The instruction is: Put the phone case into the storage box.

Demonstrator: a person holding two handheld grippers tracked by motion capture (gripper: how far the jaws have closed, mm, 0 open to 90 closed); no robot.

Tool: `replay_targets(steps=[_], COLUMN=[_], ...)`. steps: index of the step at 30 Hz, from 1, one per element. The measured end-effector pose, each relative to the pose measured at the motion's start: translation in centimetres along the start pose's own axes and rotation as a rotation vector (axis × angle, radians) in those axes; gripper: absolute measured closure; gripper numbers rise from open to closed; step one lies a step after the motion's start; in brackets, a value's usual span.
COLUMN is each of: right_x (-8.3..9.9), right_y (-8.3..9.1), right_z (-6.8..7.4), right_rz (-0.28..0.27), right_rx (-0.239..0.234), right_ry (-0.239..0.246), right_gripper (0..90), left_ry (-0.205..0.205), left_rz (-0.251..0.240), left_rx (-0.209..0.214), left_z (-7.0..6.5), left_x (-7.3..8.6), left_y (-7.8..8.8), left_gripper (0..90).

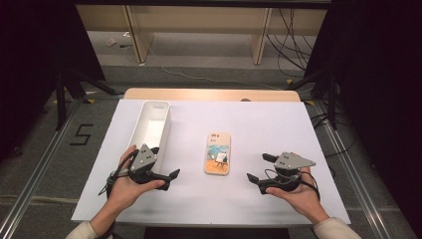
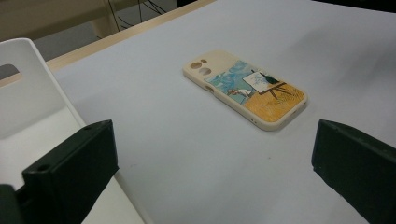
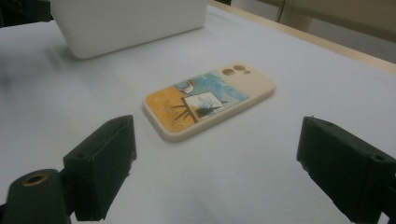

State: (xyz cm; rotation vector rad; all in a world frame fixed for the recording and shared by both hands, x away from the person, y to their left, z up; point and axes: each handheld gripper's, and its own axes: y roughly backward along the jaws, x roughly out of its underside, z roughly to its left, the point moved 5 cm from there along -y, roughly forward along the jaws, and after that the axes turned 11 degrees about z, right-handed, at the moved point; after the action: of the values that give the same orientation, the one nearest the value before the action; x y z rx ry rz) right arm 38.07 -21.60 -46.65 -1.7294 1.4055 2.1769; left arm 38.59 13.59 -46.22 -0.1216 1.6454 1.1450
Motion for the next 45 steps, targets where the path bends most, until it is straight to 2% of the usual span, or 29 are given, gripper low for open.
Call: replay_targets(steps=[11, 13, 14, 16, 17, 18, 20, 22, 23, 27, 35, 39, 45], right_x=[0.0, 0.0, 0.0, -0.1, -0.2, -0.1, 0.0, 0.3, 0.4, 0.4, 0.0, -0.3, -0.5], right_y=[-0.1, -0.1, -0.2, -0.3, -0.4, -0.6, -1.1, -2.0, -2.4, -3.7, -7.1, -8.6, -9.7], right_z=[0.1, 0.0, 0.0, 0.0, -0.1, -0.2, -0.2, -0.2, -0.1, 0.3, 0.7, 0.8, 1.4], right_rz=[0.004, 0.011, 0.013, 0.013, 0.018, 0.036, 0.083, 0.148, 0.167, 0.227, 0.292, 0.310, 0.322], right_rx=[-0.002, 0.012, 0.022, 0.019, 0.031, 0.037, 0.019, 0.024, 0.021, 0.022, -0.010, -0.015, -0.019], right_ry=[0.005, 0.013, 0.028, 0.060, 0.056, 0.067, 0.085, 0.081, 0.080, 0.085, 0.080, 0.086, 0.097], right_gripper=[13.0, 17.9, 21.9, 39.7, 49.1, 61.0, 76.4, 87.8, 90.0, 90.0, 90.0, 90.0, 90.0], left_ry=[0.002, 0.001, 0.001, 0.001, 0.000, 0.001, 0.000, 0.000, 0.000, 0.001, 0.003, 0.005, 0.007], left_rz=[0.000, 0.000, 0.000, -0.001, 0.000, 0.001, 0.002, 0.001, 0.001, 0.004, 0.004, 0.002, 0.002], left_rx=[-0.002, 0.000, 0.000, 0.004, 0.005, 0.006, 0.004, 0.005, 0.005, 0.008, 0.008, 0.009, 0.008], left_z=[0.0, 0.0, 0.0, -0.1, -0.1, -0.1, 0.0, -0.1, -0.1, -0.1, -0.1, 0.0, 0.0], left_x=[0.0, 0.0, 0.0, 0.0, 0.0, 0.0, 0.0, 0.0, 0.0, 0.0, 0.0, 0.0, 0.0], left_y=[0.0, 0.0, 0.0, -0.1, -0.1, -0.1, -0.2, -0.2, -0.2, -0.4, -0.4, -0.4, -0.3], left_gripper=[0.0, 0.0, 0.0, 0.0, 0.0, 0.0, 0.0, 0.0, 0.0, 0.0, 0.0, 0.3, 0.4])
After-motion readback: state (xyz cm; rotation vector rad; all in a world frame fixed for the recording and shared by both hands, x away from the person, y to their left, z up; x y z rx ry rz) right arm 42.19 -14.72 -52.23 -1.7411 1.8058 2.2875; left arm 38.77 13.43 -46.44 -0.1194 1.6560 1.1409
